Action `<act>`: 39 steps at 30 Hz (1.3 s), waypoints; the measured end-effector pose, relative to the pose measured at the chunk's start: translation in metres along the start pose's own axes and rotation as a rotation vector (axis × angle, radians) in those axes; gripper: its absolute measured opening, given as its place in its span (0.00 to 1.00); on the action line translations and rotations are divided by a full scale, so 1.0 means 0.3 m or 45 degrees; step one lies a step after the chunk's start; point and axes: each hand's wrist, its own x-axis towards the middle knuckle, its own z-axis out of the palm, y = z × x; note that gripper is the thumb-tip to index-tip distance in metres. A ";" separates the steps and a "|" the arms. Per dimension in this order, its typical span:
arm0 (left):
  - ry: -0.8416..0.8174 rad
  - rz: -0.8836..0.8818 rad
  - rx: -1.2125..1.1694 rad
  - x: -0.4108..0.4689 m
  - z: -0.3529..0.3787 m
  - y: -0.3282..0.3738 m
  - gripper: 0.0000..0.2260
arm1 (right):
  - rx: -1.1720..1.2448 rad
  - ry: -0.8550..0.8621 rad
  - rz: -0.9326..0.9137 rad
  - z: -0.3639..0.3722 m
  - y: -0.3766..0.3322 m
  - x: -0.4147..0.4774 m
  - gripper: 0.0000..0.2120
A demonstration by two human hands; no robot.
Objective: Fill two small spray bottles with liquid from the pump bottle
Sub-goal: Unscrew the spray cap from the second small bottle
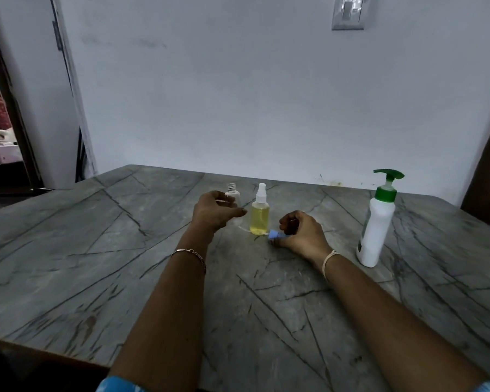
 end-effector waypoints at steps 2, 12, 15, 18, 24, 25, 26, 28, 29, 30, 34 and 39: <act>-0.007 -0.004 -0.044 -0.002 -0.001 0.008 0.20 | -0.004 -0.012 -0.001 -0.006 0.002 0.001 0.24; -0.188 0.035 0.008 -0.029 0.016 0.034 0.20 | -0.045 -0.104 0.026 -0.030 -0.009 0.001 0.24; -0.230 0.033 0.018 -0.038 0.022 0.039 0.20 | -0.057 -0.131 0.048 -0.037 -0.013 -0.008 0.24; -0.242 0.004 -0.008 -0.043 0.023 0.041 0.18 | -0.086 -0.124 0.015 -0.031 -0.013 -0.019 0.23; -0.237 -0.016 -0.033 -0.052 0.014 0.059 0.18 | -0.280 -0.057 -0.041 0.000 -0.019 -0.010 0.15; -0.238 -0.014 -0.029 -0.052 0.012 0.062 0.18 | -0.303 -0.051 -0.052 0.007 -0.020 -0.008 0.14; -0.238 -0.013 -0.026 -0.052 0.010 0.063 0.18 | -0.322 -0.047 -0.064 0.012 -0.021 -0.005 0.13; -0.236 -0.014 -0.022 -0.051 0.006 0.064 0.18 | -0.343 -0.046 -0.082 0.019 -0.023 0.000 0.12; -0.236 -0.017 -0.024 -0.051 0.006 0.064 0.18 | -0.350 -0.051 -0.090 0.021 -0.024 0.004 0.12; -0.237 -0.022 -0.029 -0.052 0.009 0.064 0.18 | -0.357 -0.056 -0.098 0.022 -0.026 0.008 0.12; -0.241 -0.032 -0.037 -0.053 0.026 0.070 0.17 | -0.376 -0.063 -0.111 0.024 -0.027 0.022 0.10; -0.262 -0.035 -0.020 -0.052 0.041 0.070 0.17 | -0.398 -0.066 -0.117 0.025 -0.022 0.024 0.10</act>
